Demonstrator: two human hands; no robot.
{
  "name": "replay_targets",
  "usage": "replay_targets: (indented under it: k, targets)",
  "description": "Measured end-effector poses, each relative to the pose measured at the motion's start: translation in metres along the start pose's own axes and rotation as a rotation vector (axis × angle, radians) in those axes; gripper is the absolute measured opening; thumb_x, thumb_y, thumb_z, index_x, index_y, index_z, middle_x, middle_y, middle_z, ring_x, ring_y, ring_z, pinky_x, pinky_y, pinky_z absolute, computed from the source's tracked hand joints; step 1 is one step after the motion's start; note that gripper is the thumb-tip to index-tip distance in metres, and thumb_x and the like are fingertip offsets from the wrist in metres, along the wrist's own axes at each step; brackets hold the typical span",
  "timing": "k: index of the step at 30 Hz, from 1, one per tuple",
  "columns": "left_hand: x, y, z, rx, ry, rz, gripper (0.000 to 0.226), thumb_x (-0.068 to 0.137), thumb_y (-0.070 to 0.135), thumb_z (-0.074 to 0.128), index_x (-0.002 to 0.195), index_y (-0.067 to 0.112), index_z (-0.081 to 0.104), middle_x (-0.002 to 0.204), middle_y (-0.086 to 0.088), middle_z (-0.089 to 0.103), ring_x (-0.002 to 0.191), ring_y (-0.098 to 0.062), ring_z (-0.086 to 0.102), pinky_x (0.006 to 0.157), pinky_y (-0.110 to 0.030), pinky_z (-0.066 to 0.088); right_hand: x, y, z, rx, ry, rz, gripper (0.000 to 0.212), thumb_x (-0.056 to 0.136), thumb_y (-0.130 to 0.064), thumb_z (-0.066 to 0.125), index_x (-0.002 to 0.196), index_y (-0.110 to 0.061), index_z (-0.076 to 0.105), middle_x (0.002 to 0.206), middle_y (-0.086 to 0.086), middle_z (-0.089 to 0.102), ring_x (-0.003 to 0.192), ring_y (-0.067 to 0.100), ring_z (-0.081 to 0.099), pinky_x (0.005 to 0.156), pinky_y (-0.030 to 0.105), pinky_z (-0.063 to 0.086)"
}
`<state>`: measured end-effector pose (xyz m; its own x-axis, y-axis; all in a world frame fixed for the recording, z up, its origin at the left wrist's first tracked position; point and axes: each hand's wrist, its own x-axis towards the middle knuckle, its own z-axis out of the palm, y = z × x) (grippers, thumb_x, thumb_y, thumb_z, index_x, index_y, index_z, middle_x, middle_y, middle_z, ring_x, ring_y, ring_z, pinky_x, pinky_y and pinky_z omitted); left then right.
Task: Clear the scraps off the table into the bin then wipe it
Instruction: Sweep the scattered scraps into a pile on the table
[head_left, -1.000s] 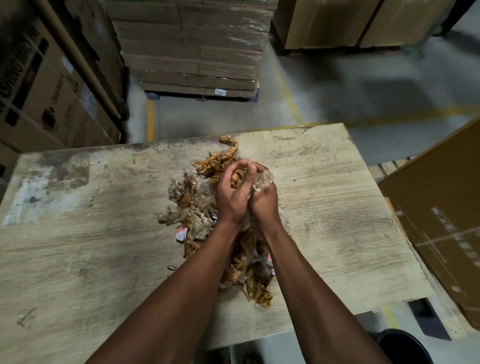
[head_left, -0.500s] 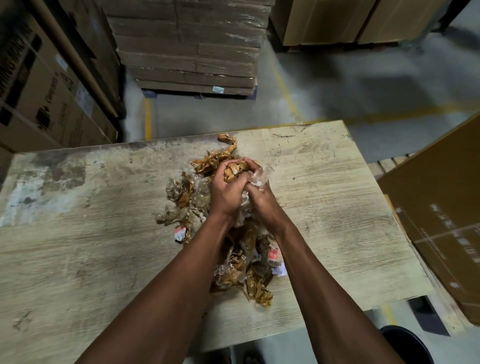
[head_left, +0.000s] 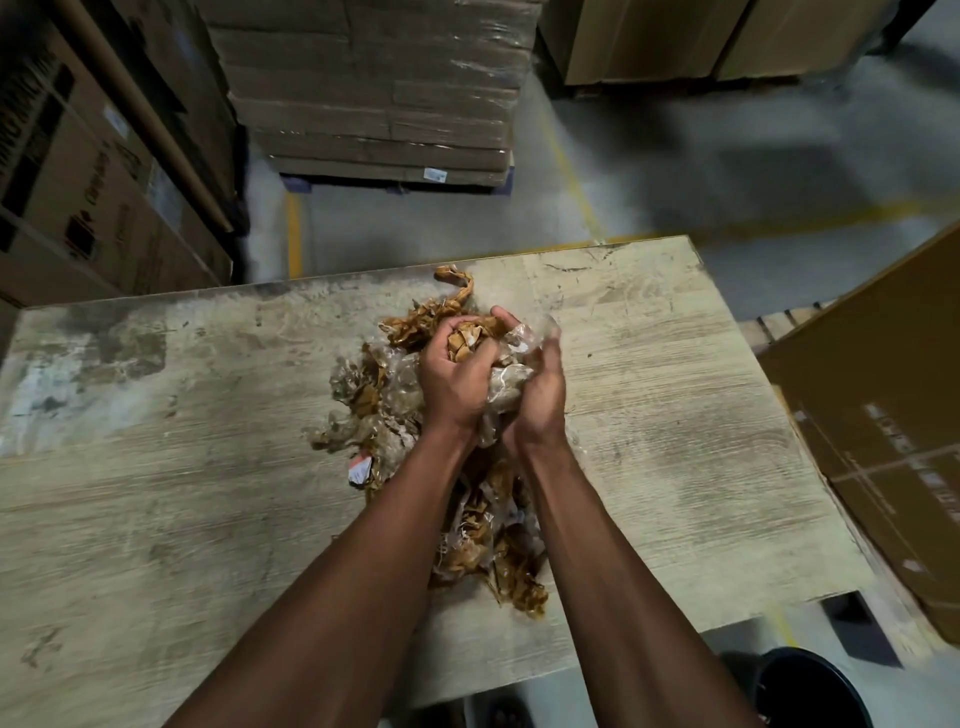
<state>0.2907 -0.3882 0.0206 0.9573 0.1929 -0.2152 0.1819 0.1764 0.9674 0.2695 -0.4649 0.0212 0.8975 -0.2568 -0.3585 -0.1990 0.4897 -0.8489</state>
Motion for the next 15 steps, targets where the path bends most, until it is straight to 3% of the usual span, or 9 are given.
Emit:
replay_targets:
  k: [2,5,9,12,13,15]
  targets:
    - [-0.001,0.003,0.003,0.003,-0.015,0.026,0.018,0.094,0.003,0.077,0.108,0.015,0.075,0.105,-0.006,0.080,0.087,-0.014,0.074,0.074,-0.027,0.058,0.003,0.006,0.003,-0.129,0.040,-0.038,0.039,0.111,-0.040,0.045,0.132,-0.022,0.072,0.136,0.006,0.074,0.134,0.025,0.066,0.119,0.058,0.046]
    - [0.000,0.003,0.005,-0.001,-0.029,0.048,0.015,0.097,0.005,0.076,0.110,0.012,0.074,0.113,-0.013,0.079,0.096,-0.016,0.074,0.078,-0.027,0.060,0.012,0.011,0.002,-0.077,0.098,-0.004,0.031,0.110,-0.017,0.058,0.141,-0.018,0.061,0.145,0.011,0.066,0.137,0.029,0.062,0.119,0.059,0.046]
    - [0.000,-0.002,0.003,0.029,0.006,0.042,0.016,0.104,0.020,0.063,0.113,0.013,0.073,0.116,-0.008,0.078,0.108,-0.025,0.074,0.088,-0.041,0.062,0.015,0.015,0.002,-0.053,0.049,0.035,0.056,0.097,-0.030,0.072,0.148,-0.024,0.051,0.145,0.011,0.064,0.132,0.030,0.065,0.114,0.056,0.052]
    - [-0.003,0.000,0.002,-0.102,-0.025,0.024,0.050,0.103,0.047,0.053,0.115,0.004,0.074,0.115,-0.018,0.077,0.109,-0.036,0.074,0.094,-0.048,0.060,0.013,0.015,0.002,-0.078,0.041,0.026,0.057,0.092,-0.031,0.075,0.144,-0.027,0.052,0.136,0.017,0.069,0.119,0.031,0.072,0.107,0.052,0.058]
    - [-0.004,0.001,0.002,-0.114,-0.045,0.021,0.059,0.102,0.058,0.051,0.116,0.005,0.075,0.116,-0.017,0.078,0.112,-0.035,0.074,0.098,-0.047,0.059,0.013,0.015,0.001,-0.106,0.057,0.010,0.061,0.087,-0.035,0.075,0.143,-0.026,0.053,0.137,0.018,0.069,0.120,0.032,0.072,0.107,0.052,0.058]
    - [-0.008,0.004,0.003,-0.059,-0.070,0.052,0.056,0.099,0.063,0.057,0.116,0.012,0.073,0.116,-0.009,0.078,0.111,-0.024,0.074,0.095,-0.036,0.059,0.013,0.014,0.002,-0.200,0.068,-0.043,0.070,0.082,-0.048,0.076,0.145,-0.027,0.053,0.136,0.018,0.069,0.120,0.031,0.072,0.107,0.054,0.058]
